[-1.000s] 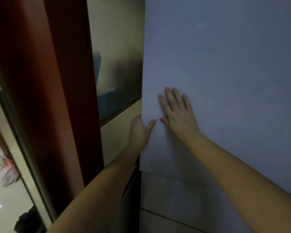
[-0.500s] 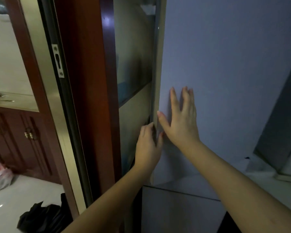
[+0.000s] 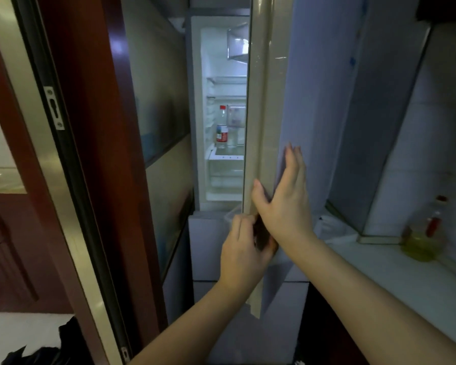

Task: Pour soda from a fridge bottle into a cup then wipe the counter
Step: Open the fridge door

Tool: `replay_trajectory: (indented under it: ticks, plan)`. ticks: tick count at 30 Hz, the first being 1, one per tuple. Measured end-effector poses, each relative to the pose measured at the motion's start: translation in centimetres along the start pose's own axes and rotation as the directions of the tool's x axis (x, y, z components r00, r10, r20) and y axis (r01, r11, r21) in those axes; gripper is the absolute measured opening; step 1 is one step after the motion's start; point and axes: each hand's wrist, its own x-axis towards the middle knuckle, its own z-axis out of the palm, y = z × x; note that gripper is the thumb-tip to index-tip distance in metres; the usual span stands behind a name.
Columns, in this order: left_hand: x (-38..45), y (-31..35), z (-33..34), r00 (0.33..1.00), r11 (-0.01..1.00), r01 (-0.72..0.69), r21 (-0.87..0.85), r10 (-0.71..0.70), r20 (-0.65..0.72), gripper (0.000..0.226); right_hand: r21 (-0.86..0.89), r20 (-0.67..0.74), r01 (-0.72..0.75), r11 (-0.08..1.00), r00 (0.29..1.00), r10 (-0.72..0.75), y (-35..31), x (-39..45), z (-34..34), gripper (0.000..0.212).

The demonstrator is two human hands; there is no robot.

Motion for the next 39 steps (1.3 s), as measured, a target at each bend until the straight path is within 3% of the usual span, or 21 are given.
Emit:
replay_trajectory:
  ticks: [11, 16, 23, 30, 39]
  plan:
    - [-3.9, 11.2, 6.0, 0.996, 0.988, 0.0, -0.157, 0.014, 0.086, 0.051, -0.024, 0.051, -0.04, 0.999, 0.998, 0.041, 5.0, -2.6, -12.7, 0.079]
    - [-5.3, 16.3, 8.5, 0.984, 0.981, -0.041, -0.189, 0.073, 0.164, 0.053, 0.003, 0.082, -0.159, 0.987, 0.984, 0.159, 7.7, -2.9, -19.0, 0.077]
    - [-6.4, 21.4, 11.8, 0.891, 0.975, -0.162, -0.149, 0.209, 0.403, 0.065, -0.073, 0.067, -0.309, 0.948, 0.947, 0.314, 11.8, -3.4, -25.1, 0.069]
    - [-6.2, 25.9, 16.0, 0.811, 0.966, -0.158, -0.203, 0.244, 0.531, 0.071, -0.052, 0.063, -0.447, 0.893, 0.891, 0.45, 16.3, -3.6, -29.2, 0.063]
    - [-5.6, 28.5, 20.8, 0.747, 0.936, -0.153, -0.318, 0.32, 0.583, 0.074, 0.218, 0.096, -0.615, 0.757, 0.786, 0.611, 20.5, -2.6, -32.9, 0.054]
